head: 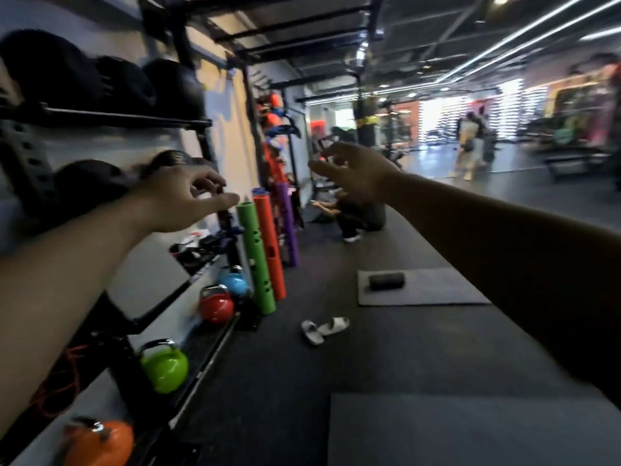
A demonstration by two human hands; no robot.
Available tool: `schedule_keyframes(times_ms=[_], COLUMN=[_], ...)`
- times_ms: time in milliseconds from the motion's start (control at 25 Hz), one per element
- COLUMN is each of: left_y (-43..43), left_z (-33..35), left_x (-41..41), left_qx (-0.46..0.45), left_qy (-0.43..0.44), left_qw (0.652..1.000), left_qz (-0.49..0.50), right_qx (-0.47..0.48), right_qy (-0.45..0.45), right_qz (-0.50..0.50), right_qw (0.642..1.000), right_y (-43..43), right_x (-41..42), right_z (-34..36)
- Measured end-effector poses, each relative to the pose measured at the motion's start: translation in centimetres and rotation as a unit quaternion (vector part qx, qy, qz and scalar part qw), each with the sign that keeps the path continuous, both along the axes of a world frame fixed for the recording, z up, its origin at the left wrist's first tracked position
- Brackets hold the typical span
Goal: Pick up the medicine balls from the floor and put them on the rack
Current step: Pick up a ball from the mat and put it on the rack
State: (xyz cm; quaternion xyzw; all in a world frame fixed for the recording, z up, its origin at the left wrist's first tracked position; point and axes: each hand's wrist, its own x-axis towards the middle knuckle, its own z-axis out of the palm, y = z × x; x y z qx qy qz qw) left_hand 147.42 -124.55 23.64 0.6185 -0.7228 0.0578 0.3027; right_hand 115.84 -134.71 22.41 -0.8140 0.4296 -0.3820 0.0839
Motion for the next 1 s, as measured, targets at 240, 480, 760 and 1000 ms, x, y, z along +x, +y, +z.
schedule_keyframes(times_ms=[240, 480, 760, 1000], left_y=[1.2, 4.0, 6.6, 6.8], left_z=[-3.5, -6.1, -8.9, -15.1], left_x=[-11.5, -23.2, -39.1, -57.0], left_qx=[0.038, 0.073, 0.095, 0.152], left_qy=[-0.024, 0.007, -0.036, -0.064], left_qw=[0.986, 0.962, 0.947, 0.933], left_qz=[-0.164, -0.261, -0.305, -0.319], right_qx=[0.049, 0.097, 0.123, 0.181], right_qy=[-0.019, -0.004, 0.007, 0.033], right_qz=[-0.119, -0.235, -0.294, -0.328], right_qw=[0.991, 0.967, 0.948, 0.926], right_y=[11.4, 20.9, 26.3, 28.3], right_x=[-10.2, -22.0, -36.8, -54.6], right_z=[-6.4, -9.8, -12.6, -18.1])
